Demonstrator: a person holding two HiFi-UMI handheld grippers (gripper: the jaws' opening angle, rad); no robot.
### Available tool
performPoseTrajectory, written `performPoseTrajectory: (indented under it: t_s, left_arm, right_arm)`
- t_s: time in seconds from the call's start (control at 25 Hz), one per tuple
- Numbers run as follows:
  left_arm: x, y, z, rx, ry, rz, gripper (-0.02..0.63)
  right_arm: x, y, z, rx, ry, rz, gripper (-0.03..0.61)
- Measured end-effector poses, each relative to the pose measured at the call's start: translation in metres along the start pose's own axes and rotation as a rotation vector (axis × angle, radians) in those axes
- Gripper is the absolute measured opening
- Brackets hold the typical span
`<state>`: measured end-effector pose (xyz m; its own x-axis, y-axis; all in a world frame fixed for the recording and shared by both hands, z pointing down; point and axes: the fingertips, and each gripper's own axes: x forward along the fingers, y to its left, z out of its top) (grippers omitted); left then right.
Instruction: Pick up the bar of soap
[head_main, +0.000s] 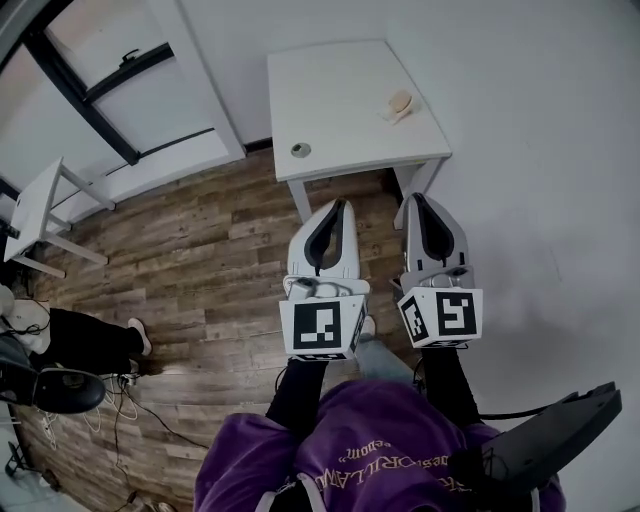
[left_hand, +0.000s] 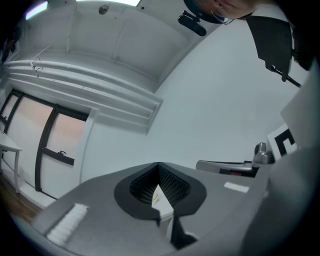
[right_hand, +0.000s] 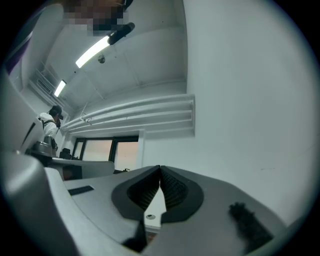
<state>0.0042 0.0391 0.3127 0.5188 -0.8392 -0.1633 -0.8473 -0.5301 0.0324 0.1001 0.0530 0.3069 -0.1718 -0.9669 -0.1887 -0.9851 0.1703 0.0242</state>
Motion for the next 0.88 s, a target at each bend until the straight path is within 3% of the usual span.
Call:
performPoseTrajectory:
  t_s: [0.2,0.36,0.72,0.88]
  left_arm:
    - [0.081,-0.006,-0.002,-0.004,-0.005,-0.015,0.005]
    - [0.122,-0.013,-0.021,-0.055,0.032,-0.031,0.005]
    - [0.180,0.023,-0.047,-0.094,0.054,0.007,0.005]
    - [0.218,0.045,-0.080,-0.142,0.093,0.049,0.005]
  right_arm:
    - [0.058,-0.059,-0.008,0.003,0.019,-0.001,0.009]
    - [0.083,-0.097,-0.024,0.008,0.065,-0.010,0.009]
    - [0.145,-0.105,-0.060,0.035,0.107,0.058,0.009]
    - [0.180,-0.122,-0.089,0.049,0.138,0.084,0.009]
